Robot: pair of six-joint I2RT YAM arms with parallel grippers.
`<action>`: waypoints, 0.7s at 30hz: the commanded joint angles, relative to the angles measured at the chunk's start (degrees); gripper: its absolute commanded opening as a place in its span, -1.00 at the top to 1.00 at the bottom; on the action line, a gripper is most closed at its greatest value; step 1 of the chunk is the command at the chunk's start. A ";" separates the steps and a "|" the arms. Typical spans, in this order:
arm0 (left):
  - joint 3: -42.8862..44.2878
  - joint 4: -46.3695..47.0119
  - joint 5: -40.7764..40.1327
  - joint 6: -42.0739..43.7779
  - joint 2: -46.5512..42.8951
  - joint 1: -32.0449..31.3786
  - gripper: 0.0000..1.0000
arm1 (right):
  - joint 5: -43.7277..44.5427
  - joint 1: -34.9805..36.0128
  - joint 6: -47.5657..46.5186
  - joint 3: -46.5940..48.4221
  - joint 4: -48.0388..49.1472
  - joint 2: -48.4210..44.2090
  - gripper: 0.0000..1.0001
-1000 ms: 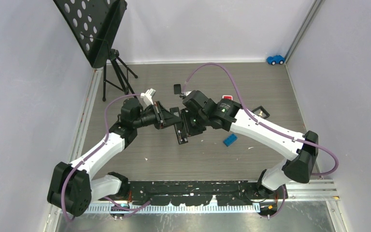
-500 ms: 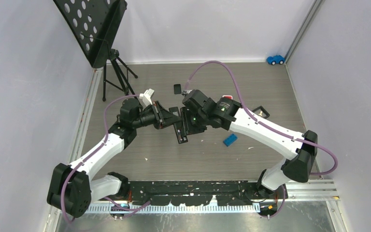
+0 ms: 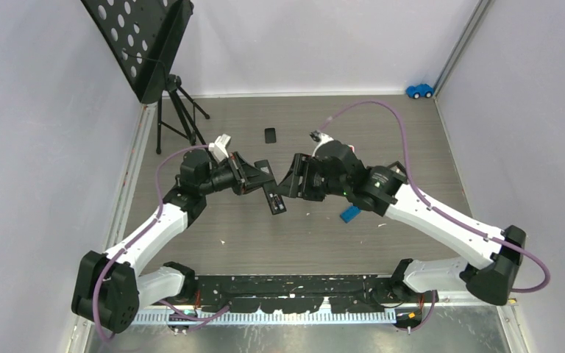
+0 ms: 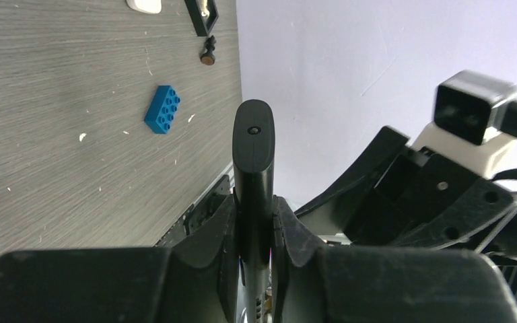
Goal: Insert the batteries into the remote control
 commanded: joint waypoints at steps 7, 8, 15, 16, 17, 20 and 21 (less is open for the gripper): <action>-2.28 12.52 -5.06 -12.92 -2.38 1.17 1.00 | 6.40 0.05 21.99 -21.44 33.65 -12.47 -0.30; -2.42 13.42 -5.43 -13.84 -2.26 1.17 1.00 | 6.00 0.00 23.01 -22.88 36.68 -12.74 -0.31; -2.10 16.73 -6.00 -16.83 -1.08 1.17 1.00 | 3.31 -0.21 26.48 -25.24 45.36 -11.03 -0.32; -2.29 17.37 -6.09 -17.31 -1.07 1.17 1.00 | 3.71 -0.21 26.85 -25.74 46.18 -11.03 -0.32; -2.40 17.76 -6.17 -17.70 -1.06 1.17 1.00 | 3.93 -0.23 27.24 -25.97 46.93 -11.03 -0.31; -2.81 18.36 -6.48 -18.51 -1.10 1.18 1.00 | 4.05 -0.30 28.11 -26.40 48.83 -10.83 -0.26; -2.97 18.60 -6.54 -18.70 -1.12 1.17 1.00 | 3.95 -0.30 28.14 -26.31 49.09 -10.68 -0.23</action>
